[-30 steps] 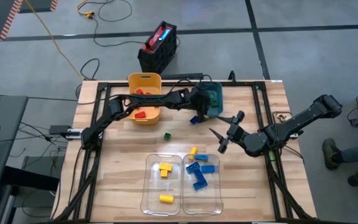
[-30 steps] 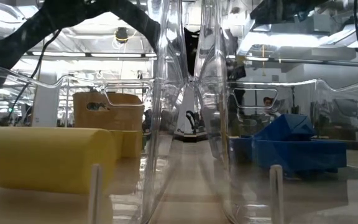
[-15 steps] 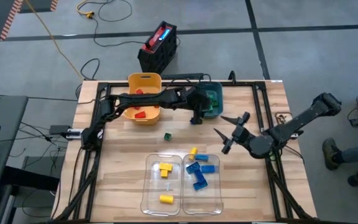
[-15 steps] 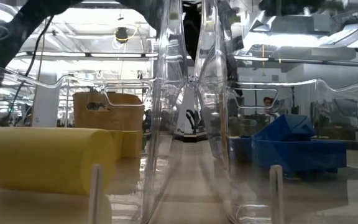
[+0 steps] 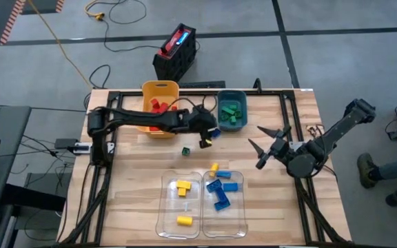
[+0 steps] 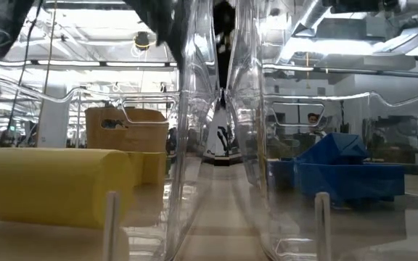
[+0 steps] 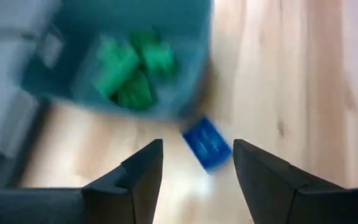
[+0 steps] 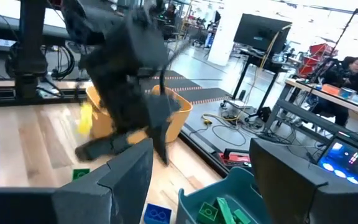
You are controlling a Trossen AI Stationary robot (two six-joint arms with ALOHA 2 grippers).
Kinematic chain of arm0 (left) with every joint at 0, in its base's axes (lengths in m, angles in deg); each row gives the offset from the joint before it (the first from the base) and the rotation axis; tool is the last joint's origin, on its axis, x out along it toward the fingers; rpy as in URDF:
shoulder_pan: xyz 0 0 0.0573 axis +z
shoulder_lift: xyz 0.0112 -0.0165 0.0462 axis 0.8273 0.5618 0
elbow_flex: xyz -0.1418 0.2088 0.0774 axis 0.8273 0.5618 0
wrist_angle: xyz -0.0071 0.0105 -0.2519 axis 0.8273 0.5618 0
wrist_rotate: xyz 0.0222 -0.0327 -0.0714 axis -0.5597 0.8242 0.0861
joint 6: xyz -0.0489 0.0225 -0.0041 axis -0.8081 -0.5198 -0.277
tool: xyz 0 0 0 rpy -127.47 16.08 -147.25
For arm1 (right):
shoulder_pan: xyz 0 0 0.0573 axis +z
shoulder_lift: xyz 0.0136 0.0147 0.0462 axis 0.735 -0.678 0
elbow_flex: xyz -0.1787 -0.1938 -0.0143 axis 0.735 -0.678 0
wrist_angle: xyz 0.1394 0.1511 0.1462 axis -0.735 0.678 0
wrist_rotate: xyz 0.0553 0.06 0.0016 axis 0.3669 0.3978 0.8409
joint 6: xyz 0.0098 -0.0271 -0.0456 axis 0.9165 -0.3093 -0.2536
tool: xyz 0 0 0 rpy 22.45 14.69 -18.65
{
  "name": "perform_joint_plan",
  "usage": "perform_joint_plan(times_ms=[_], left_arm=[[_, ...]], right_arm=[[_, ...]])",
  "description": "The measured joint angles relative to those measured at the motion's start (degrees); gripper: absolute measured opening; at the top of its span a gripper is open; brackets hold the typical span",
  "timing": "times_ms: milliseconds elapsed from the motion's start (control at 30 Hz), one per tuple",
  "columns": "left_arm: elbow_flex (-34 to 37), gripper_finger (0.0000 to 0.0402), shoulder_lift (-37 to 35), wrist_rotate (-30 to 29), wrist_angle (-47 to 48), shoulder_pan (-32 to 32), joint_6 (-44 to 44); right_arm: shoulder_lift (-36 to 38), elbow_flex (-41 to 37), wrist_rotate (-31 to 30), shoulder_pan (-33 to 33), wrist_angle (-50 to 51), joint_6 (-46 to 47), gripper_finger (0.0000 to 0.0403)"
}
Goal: Sort blocks
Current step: Put the blue game piece into the right transparent bin
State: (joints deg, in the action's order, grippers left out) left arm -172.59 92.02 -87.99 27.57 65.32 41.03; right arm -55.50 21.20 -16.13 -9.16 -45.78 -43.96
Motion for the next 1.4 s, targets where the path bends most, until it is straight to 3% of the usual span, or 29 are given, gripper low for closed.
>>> perform_joint_plan(times_ms=[133, 200, 333, 467, 600, 933, 1300, 1400], left_arm=[[-0.6, 0.0210, 2.2, 6.0, 1.9, 1.3, -6.8], [-0.7, 0.0233, 3.2, 6.4, 2.8, 1.6, -8.7], [-0.5, 0.0287, 4.2, 5.6, 2.5, 1.6, -11.4], [-0.6, 0.0338, 5.1, 0.2, -0.5, 1.5, -12.9], [-0.6, 0.0368, 7.4, 0.1, -3.3, 1.8, -15.8], [-1.4, 0.0373, 10.9, -1.8, -8.2, 1.9, -15.7], [-5.5, 0.0372, 16.7, -3.1, -4.8, 1.7, -10.9], [-5.6, 0.0355, 17.0, -2.3, -5.0, 1.8, -9.9]], right_arm=[[-0.1, 0.0, 0.0, 0.3, -0.1, 0.0, 0.0282], [0.0, 0.0, 0.0, 0.9, 0.2, 0.2, 0.0282], [0.5, 0.0, 0.0, 3.8, 1.0, 0.4, 0.0282], [1.7, 0.0, 0.0, 5.9, 1.9, 0.6, 0.0282], [1.6, 0.0, -0.1, 5.9, 2.3, 0.7, 0.0282], [1.7, 0.0, -0.1, 5.7, 2.9, 1.1, 0.0282], [1.6, 0.0, -0.2, 5.6, 2.6, 1.1, 0.0282], [1.5, 0.0, -0.1, 5.7, 2.9, 0.9, 0.0282]])
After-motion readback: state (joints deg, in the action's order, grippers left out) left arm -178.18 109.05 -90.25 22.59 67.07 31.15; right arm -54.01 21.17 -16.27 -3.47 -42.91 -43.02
